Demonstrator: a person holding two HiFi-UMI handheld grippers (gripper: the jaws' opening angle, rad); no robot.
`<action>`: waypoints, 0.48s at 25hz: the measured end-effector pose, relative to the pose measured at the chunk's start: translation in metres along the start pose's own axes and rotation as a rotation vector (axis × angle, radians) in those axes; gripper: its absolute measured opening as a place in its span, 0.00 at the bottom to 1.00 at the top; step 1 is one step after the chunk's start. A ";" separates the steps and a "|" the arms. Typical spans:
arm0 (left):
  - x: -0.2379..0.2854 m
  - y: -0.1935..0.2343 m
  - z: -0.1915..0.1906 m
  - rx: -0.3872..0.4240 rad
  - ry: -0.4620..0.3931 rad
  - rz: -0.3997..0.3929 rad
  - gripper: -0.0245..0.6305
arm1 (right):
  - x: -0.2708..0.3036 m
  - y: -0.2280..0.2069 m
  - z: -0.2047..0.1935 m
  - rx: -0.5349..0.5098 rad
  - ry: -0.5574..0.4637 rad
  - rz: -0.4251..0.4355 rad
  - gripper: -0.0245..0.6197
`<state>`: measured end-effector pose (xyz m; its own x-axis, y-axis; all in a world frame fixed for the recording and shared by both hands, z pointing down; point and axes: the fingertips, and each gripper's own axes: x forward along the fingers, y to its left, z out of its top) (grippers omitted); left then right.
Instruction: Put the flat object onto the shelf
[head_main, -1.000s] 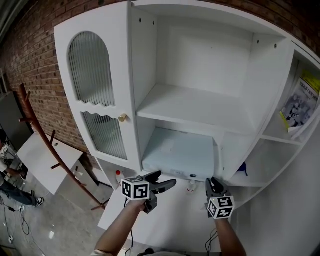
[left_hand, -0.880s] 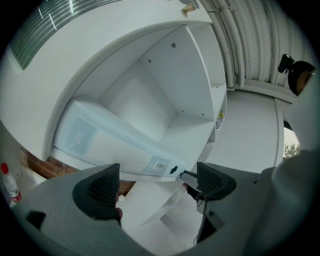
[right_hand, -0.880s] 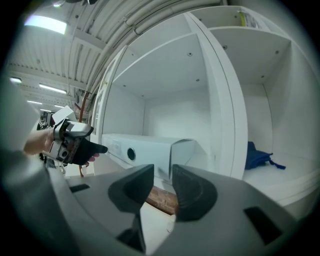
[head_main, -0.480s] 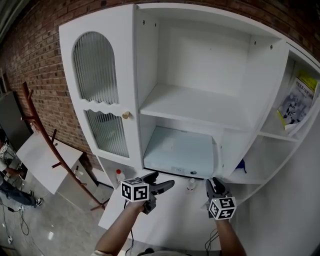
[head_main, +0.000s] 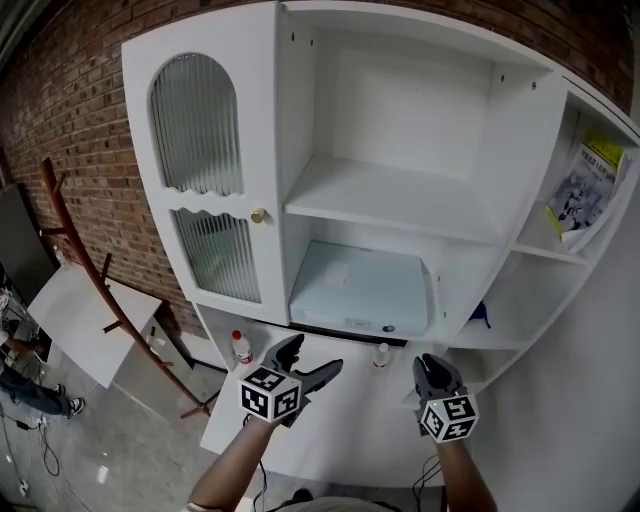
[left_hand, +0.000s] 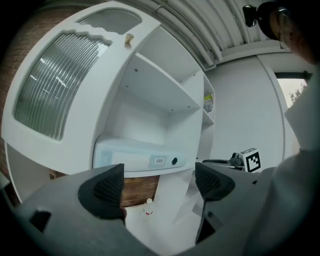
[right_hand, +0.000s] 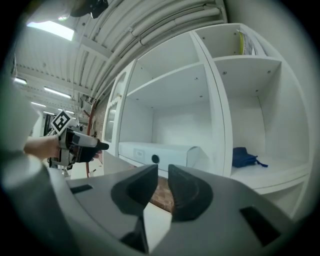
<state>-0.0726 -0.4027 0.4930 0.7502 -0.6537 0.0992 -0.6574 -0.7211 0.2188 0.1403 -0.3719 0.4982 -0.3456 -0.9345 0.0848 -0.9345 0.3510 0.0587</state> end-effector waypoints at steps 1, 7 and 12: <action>-0.003 -0.002 -0.001 0.005 0.001 -0.006 0.74 | -0.004 0.004 0.001 0.003 -0.003 0.002 0.15; -0.025 -0.002 -0.010 0.084 0.018 0.034 0.74 | -0.028 0.029 -0.001 0.006 -0.008 0.003 0.11; -0.041 -0.009 -0.020 0.079 0.008 0.011 0.64 | -0.050 0.051 -0.011 -0.016 0.009 -0.004 0.10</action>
<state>-0.0966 -0.3648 0.5064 0.7434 -0.6599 0.1093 -0.6687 -0.7301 0.1407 0.1112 -0.3073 0.5080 -0.3410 -0.9354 0.0934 -0.9345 0.3481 0.0746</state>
